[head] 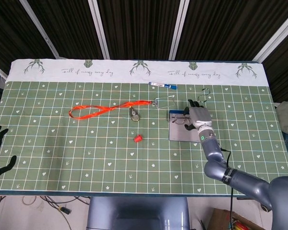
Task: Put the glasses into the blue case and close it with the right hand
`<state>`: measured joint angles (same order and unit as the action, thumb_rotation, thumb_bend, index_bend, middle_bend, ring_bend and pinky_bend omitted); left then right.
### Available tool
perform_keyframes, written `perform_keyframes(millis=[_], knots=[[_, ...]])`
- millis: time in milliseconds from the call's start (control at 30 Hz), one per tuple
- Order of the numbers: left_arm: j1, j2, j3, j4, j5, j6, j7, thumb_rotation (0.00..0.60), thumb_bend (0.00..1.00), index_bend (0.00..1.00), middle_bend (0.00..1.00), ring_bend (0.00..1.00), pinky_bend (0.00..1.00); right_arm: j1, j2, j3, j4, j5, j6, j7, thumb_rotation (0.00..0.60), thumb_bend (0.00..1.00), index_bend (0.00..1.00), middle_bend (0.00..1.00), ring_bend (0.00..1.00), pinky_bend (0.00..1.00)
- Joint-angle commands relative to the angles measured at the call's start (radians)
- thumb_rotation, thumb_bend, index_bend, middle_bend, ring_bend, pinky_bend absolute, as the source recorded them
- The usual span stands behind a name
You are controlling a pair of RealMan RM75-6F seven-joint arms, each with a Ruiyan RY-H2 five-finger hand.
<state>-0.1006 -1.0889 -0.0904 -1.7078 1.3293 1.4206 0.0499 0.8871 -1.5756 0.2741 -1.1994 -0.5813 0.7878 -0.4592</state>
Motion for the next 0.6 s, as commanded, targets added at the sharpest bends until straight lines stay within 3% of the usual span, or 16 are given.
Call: perform_keyframes(millis=[33, 133, 267, 467, 600], knots=[[0.0, -0.001, 0.0, -0.001, 0.0, 0.002, 0.002, 0.6, 0.34, 0.07, 0.0, 0.0, 0.0, -0.054, 0.048, -0.017, -0.118, -0.081, 0.083, 0.04, 0.6, 0.36, 0.16, 0.0, 0.05, 0.19], [0.001, -0.003, -0.001, -0.003, 0.0, 0.005, 0.004, 0.6, 0.35, 0.07, 0.0, 0.0, 0.0, -0.09, 0.075, -0.046, -0.197, -0.132, 0.131, 0.046, 0.6, 0.35, 0.14, 0.01, 0.08, 0.19], [0.002, -0.004, -0.001, -0.005, 0.0, 0.006, 0.006, 0.6, 0.35, 0.07, 0.0, 0.0, 0.0, -0.118, 0.087, -0.076, -0.247, -0.148, 0.166, 0.036, 0.6, 0.35, 0.11, 0.13, 0.16, 0.19], [0.004, -0.005, 0.0, -0.005, 0.001, 0.01, 0.006, 0.6, 0.35, 0.07, 0.0, 0.0, 0.0, -0.132, 0.091, -0.101, -0.266, -0.137, 0.166, 0.02, 0.6, 0.35, 0.1, 0.32, 0.38, 0.35], [0.004, -0.005, -0.001, -0.005, 0.0, 0.009, 0.008, 0.6, 0.35, 0.07, 0.0, 0.0, 0.0, -0.127, 0.087, -0.118, -0.257, -0.127, 0.153, -0.008, 0.6, 0.36, 0.1, 0.4, 0.48, 0.41]])
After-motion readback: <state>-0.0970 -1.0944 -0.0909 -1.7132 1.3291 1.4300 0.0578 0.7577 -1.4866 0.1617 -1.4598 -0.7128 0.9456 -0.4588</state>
